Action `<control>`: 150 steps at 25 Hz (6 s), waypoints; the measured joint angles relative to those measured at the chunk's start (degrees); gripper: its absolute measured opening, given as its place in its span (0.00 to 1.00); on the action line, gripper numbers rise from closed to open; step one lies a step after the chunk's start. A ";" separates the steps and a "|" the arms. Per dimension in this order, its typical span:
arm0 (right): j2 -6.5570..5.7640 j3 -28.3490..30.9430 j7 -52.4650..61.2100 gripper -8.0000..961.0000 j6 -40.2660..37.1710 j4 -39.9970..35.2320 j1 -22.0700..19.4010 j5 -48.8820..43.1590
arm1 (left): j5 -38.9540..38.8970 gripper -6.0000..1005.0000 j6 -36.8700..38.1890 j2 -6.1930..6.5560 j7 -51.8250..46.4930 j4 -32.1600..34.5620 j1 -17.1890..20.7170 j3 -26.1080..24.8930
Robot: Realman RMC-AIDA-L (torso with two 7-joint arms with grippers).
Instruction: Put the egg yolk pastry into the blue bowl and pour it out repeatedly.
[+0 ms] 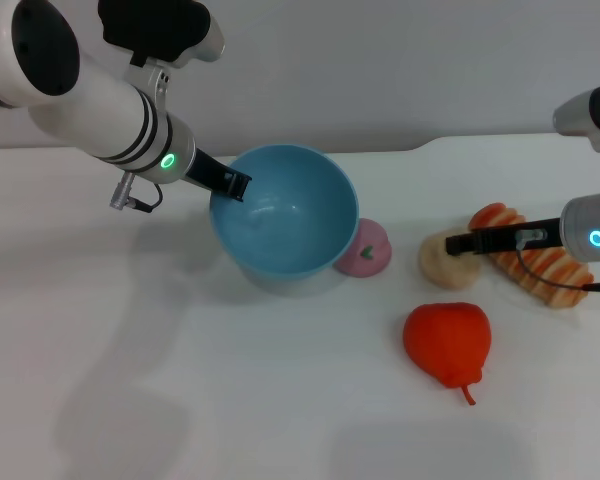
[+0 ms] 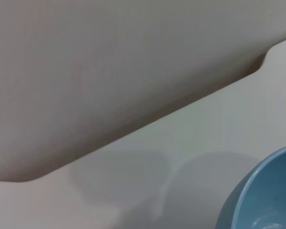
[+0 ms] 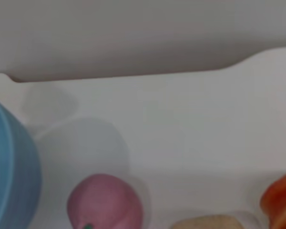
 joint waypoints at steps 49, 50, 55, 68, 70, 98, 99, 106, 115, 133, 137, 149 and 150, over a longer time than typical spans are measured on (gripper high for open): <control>0.11 -8.05 -24.48 0.52 -10.28 -16.29 -3.48 23.80 | -0.11 0.01 3.27 0.03 0.52 0.05 -0.08 0.70; 0.17 -8.06 -25.59 0.53 -10.02 -17.87 -5.17 23.81 | -0.09 0.01 3.75 0.03 0.52 0.19 0.05 0.73; 0.56 -8.07 -34.18 0.55 -5.95 -23.50 -13.39 28.39 | -0.08 0.01 5.45 0.01 0.52 0.35 0.36 0.93; 0.70 -5.95 -82.65 0.55 -3.44 -6.28 -22.89 70.86 | -0.08 0.01 9.56 -0.05 0.88 -1.31 0.03 3.89; 0.76 -5.31 -88.25 0.55 -3.38 -2.01 -23.19 75.38 | -0.09 0.01 10.41 -0.02 1.25 -2.15 -0.27 5.38; 0.68 2.97 -109.51 0.55 -16.83 24.87 -26.19 88.64 | 2.20 0.01 37.33 -0.45 4.41 -18.59 -0.25 25.25; 0.67 3.05 -109.51 0.55 -16.83 24.87 -26.15 88.64 | 2.23 0.01 38.13 -0.45 4.45 -18.61 -0.16 25.66; 0.56 3.08 -109.57 0.55 -16.87 24.82 -25.55 88.64 | 2.54 0.01 43.79 -0.54 5.79 -18.75 0.83 30.92; 0.52 3.08 -109.59 0.55 -16.84 24.91 -25.47 88.63 | 2.57 0.01 57.42 -0.86 13.18 -19.87 3.73 40.72; 0.68 3.08 -109.59 0.55 -17.14 24.95 -25.26 88.62 | 2.49 0.01 63.50 -0.95 17.19 -18.53 1.96 46.76; 0.69 3.08 -109.59 0.55 -17.14 25.08 -25.32 88.61 | 2.36 0.01 64.05 -0.95 17.70 -18.33 1.56 46.68; 0.69 3.08 -109.58 0.55 -17.14 25.47 -25.37 88.62 | 2.19 0.01 62.98 -0.94 17.75 -17.87 -0.02 45.32; 0.69 3.08 -109.59 0.55 -17.14 25.47 -25.35 88.62 | 2.19 0.01 62.74 -0.95 17.75 -17.87 -0.16 45.24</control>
